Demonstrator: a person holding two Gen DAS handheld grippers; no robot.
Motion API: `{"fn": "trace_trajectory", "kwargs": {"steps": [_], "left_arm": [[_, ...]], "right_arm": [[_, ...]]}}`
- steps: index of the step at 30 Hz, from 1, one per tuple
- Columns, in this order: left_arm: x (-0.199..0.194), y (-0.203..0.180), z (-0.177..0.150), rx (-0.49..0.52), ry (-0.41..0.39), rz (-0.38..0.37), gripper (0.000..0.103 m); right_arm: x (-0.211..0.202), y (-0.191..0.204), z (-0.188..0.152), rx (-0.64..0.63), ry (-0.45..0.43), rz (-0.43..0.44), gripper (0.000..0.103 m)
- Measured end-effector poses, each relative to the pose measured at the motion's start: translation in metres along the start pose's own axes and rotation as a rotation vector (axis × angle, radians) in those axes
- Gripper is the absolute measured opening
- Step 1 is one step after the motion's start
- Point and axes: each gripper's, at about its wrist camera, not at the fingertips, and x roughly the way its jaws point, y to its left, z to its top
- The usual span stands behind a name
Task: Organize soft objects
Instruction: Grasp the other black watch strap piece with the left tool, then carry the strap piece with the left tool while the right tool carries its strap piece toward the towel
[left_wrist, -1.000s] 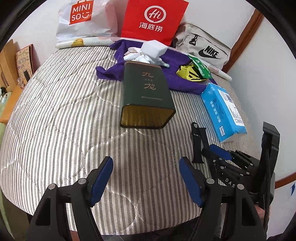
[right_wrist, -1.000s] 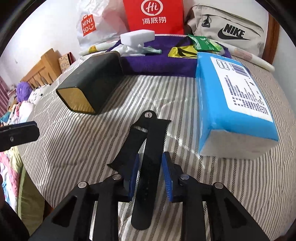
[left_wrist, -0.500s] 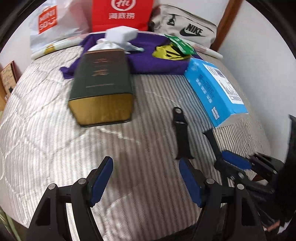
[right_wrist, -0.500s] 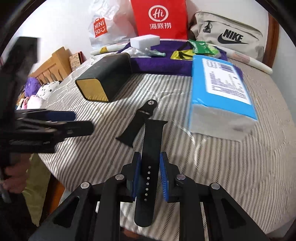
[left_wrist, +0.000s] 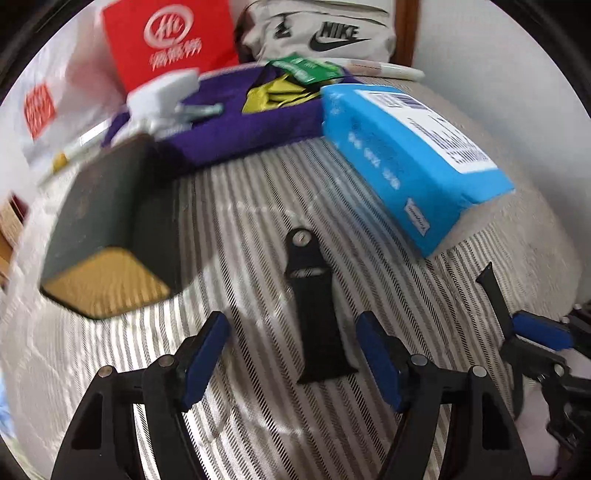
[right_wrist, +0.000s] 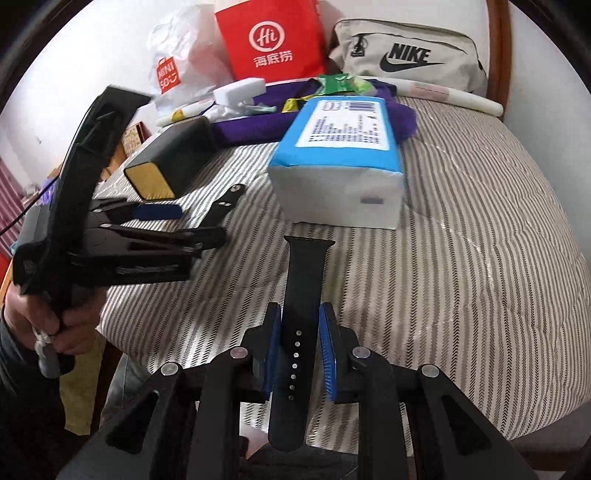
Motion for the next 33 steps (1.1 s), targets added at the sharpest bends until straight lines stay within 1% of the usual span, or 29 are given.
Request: {"fn": "trace_trajectory", "kwargs": {"steps": [2, 5, 7, 8, 9, 10, 11, 13, 16, 18, 22, 24, 27, 31, 33], "left_arm": [[-0.003, 0.008, -0.004, 0.001, 0.004, 0.019, 0.067], [-0.006, 0.006, -0.007, 0.023, 0.003, 0.014, 0.065], [-0.005, 0.0, -0.005, 0.037, -0.01, 0.007, 0.06], [-0.005, -0.003, -0.004, 0.044, -0.018, 0.003, 0.052], [-0.006, -0.006, -0.003, 0.057, -0.025, -0.006, 0.035], [-0.005, -0.009, 0.0, 0.068, -0.03, -0.007, 0.025], [-0.006, -0.011, 0.001, 0.077, -0.028, -0.006, 0.02], [-0.003, -0.011, 0.004, 0.087, -0.026, -0.006, 0.02], [-0.003, -0.009, 0.004, 0.069, -0.012, -0.019, 0.021], [-0.003, -0.008, 0.003, 0.063, -0.005, -0.04, 0.027], [-0.003, -0.012, 0.002, 0.069, -0.013, -0.018, 0.028], [-0.003, -0.014, 0.002, 0.088, -0.016, -0.017, 0.026], [-0.003, -0.011, 0.003, 0.068, -0.01, -0.021, 0.025], [-0.004, -0.014, 0.002, 0.073, -0.021, -0.01, 0.026], [-0.004, -0.013, 0.002, 0.069, -0.023, -0.02, 0.026]], "right_arm": [[0.001, -0.003, 0.001, 0.005, -0.003, 0.002, 0.021], [0.004, -0.006, 0.001, 0.012, -0.002, 0.002, 0.021], [0.006, -0.008, 0.002, 0.014, 0.0, -0.002, 0.021], [0.007, -0.009, 0.003, 0.014, 0.001, -0.005, 0.021], [0.008, -0.009, 0.003, 0.014, 0.002, -0.004, 0.021], [0.008, -0.009, 0.003, 0.014, 0.004, -0.004, 0.021], [0.009, -0.009, 0.003, 0.015, 0.005, -0.006, 0.021], [0.009, -0.01, 0.003, 0.018, 0.003, -0.003, 0.021], [0.011, -0.01, 0.005, 0.016, 0.003, -0.003, 0.021], [0.013, -0.01, 0.005, 0.016, 0.011, -0.006, 0.021], [0.017, -0.012, 0.007, 0.017, 0.013, 0.003, 0.022], [0.017, -0.013, 0.008, 0.013, 0.015, 0.006, 0.022], [0.017, -0.014, 0.007, 0.029, 0.007, 0.01, 0.022], [0.019, -0.012, 0.009, 0.028, -0.006, -0.006, 0.022], [0.021, -0.011, 0.012, 0.034, -0.005, -0.017, 0.022]]}}
